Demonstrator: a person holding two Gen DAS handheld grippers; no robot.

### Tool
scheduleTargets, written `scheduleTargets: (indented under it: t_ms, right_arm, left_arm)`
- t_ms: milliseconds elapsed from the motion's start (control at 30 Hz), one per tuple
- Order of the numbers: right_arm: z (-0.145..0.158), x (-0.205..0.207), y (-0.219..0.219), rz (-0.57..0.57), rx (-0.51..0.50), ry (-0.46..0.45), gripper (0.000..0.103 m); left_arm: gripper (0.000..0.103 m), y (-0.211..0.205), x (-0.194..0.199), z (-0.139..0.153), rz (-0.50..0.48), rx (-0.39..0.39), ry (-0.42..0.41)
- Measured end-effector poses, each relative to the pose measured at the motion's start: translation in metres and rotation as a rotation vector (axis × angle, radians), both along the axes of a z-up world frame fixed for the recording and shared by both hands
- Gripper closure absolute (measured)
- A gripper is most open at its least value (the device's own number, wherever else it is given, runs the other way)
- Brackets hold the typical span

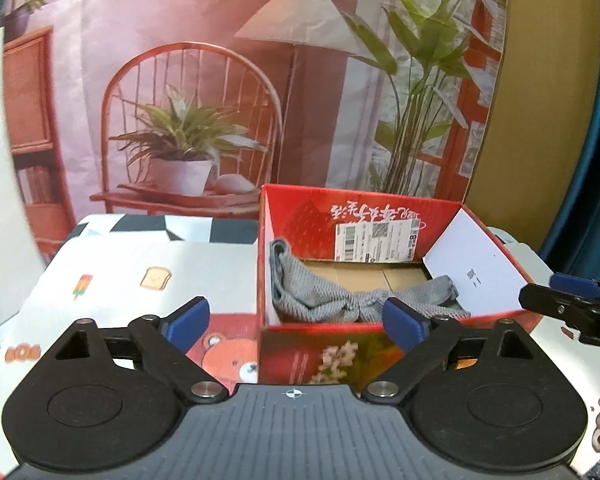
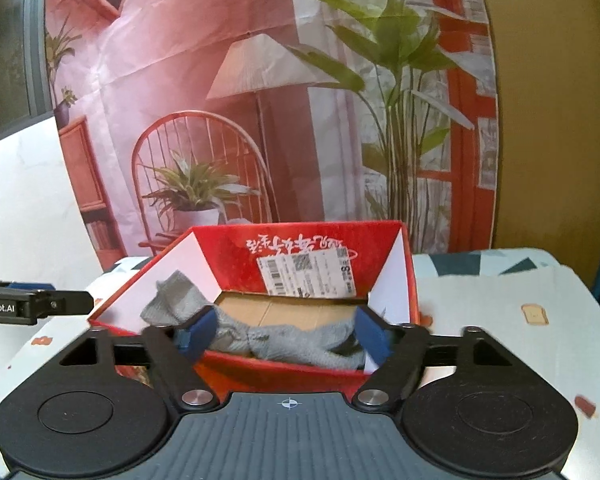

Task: Organize soft objects
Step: 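Move both tools back toward the orange plush and green plush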

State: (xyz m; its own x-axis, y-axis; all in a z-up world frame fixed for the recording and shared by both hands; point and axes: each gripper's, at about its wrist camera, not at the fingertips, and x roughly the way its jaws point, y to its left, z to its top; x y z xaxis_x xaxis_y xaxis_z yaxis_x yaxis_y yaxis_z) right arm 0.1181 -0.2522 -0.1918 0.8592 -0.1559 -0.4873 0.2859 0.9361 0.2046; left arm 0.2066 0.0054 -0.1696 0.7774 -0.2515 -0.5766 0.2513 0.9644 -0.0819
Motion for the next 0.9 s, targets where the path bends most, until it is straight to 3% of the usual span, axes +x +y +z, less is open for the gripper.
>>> scheduleTargets:
  t_ms: [67, 233, 633, 900]
  right_arm:
    - [-0.002, -0.007, 0.005, -0.003, 0.004, -0.006, 0.009]
    - [-0.008, -0.019, 0.016, 0.010, 0.018, -0.004, 0.001]
    - [-0.022, -0.042, 0.023, -0.022, 0.036, 0.013, 0.000]
    - [-0.047, -0.046, 0.030, -0.024, 0.044, 0.077, 0.000]
  left_arm:
    - [0.004, 0.001, -0.007, -0.002, 0.008, 0.002, 0.002]
    - [0.003, 0.006, -0.026, -0.009, 0.017, 0.000, 0.017]
    - [0.003, 0.018, -0.052, -0.032, 0.054, -0.025, 0.085]
    - [0.003, 0.025, -0.057, -0.045, 0.069, -0.053, 0.134]
